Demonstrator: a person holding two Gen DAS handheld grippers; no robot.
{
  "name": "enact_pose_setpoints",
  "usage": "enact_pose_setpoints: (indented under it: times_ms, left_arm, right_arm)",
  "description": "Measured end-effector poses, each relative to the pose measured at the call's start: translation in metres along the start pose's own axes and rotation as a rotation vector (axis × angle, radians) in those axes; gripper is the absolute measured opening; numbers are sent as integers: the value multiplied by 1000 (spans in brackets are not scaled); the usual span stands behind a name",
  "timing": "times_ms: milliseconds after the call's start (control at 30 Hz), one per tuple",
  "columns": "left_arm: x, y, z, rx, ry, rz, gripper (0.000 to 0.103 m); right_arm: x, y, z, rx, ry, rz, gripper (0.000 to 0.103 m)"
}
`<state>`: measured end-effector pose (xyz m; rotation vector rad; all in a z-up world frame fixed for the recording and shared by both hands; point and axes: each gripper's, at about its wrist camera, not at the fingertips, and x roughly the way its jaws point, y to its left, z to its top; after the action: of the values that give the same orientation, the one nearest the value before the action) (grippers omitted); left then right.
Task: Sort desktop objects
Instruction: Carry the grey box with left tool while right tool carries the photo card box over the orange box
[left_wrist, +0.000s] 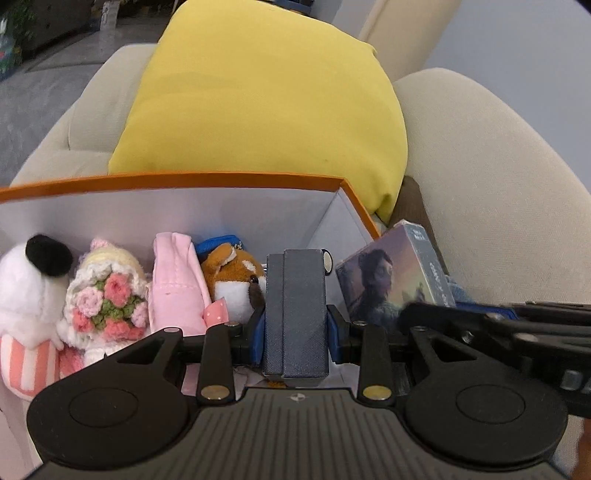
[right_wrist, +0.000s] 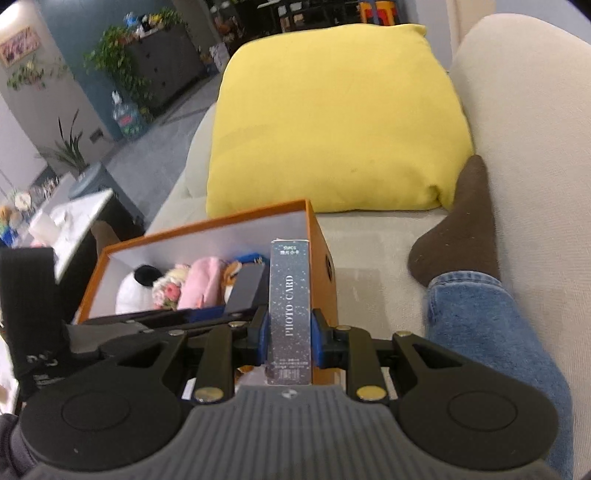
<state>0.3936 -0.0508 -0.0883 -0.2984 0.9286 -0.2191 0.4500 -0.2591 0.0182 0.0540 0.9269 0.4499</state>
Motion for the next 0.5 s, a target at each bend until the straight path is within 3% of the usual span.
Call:
enact_pose_setpoints:
  times_ms: [267,500]
  left_arm:
    - [3,11,4,-80,-43,-43,37]
    - [0,18,5,-118,-35,-61,37]
  right_arm:
    - [16,10,16,-91,0,-58,24]
    - [23,8,17,-69,29,-68,28]
